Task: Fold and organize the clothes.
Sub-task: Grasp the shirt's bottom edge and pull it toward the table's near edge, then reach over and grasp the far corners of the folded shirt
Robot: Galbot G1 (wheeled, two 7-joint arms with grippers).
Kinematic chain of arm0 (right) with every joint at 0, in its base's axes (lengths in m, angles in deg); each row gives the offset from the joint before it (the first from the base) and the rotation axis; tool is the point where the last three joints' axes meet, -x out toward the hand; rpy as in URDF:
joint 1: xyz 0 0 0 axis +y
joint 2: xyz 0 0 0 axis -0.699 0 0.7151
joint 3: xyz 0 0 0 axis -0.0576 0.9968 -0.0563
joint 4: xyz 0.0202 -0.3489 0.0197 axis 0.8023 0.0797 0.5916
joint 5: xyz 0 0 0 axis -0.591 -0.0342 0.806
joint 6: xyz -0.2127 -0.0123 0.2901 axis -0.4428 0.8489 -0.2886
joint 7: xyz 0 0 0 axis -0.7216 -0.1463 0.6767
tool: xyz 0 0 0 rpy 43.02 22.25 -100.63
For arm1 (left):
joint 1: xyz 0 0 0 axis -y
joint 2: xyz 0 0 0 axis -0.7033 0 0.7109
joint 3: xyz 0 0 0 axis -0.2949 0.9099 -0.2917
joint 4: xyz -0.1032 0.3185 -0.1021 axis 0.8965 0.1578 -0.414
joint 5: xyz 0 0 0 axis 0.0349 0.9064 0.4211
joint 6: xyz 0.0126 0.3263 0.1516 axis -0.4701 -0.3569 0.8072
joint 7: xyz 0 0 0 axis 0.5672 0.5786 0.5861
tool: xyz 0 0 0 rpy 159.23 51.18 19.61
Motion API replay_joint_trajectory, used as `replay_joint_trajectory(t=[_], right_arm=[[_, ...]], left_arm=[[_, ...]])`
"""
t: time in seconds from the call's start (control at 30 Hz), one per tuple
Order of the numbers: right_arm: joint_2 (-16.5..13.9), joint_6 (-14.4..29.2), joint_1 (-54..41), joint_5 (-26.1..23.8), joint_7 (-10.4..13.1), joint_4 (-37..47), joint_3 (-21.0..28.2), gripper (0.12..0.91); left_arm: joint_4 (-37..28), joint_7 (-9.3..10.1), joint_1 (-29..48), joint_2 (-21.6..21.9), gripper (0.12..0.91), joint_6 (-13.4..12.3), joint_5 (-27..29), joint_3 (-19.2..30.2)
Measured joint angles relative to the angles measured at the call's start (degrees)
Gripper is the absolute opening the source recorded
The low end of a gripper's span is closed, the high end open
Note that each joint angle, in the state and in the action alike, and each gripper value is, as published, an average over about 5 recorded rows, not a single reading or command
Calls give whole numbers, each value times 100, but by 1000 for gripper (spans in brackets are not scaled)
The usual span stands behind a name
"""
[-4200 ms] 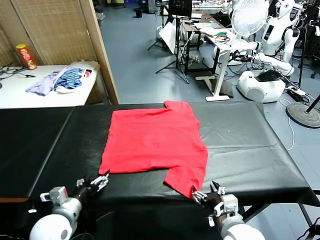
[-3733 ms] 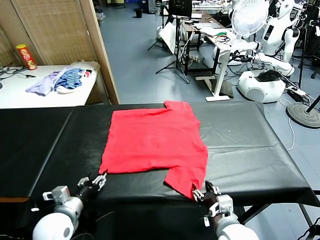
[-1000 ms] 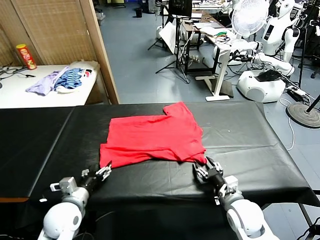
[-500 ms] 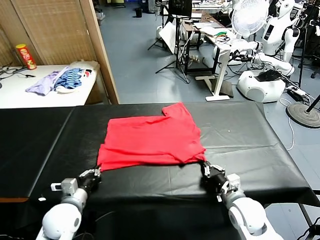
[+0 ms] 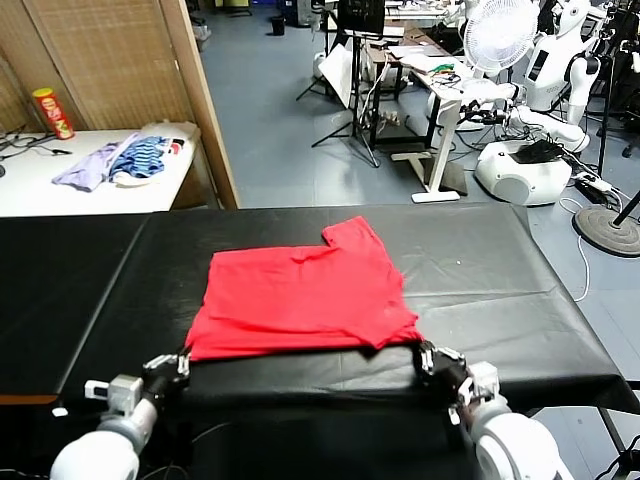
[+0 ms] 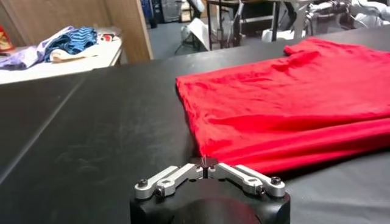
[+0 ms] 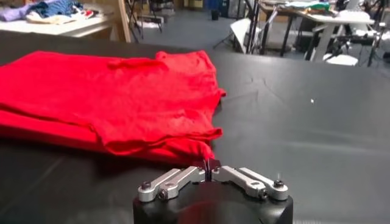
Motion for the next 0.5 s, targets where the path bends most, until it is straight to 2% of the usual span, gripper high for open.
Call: replay_joint_trajectory(t=[0.13,0.23,0.3,0.4,0.5], right_arm=[[-64,-296,222,189,74,-404,-202,679],[-112,-365,185,481,99,-591,-403,765],[-155,-337,25,626,109,-607,-505,791],[-199,-256,-496,670,149,-403,-497,797],[-187,-146,-1256,601,178,80,-287,798]], left_arm=[[276,100,-335,7,536,218,-58,-116],[491,147,-537,10,695,448,-71,-208],[655,171,-631,-7,761,603,-97,-282],[933,199,-661,-36,792,784,-281,-443],[1110,274,-475,21,797,879,-660,-621]])
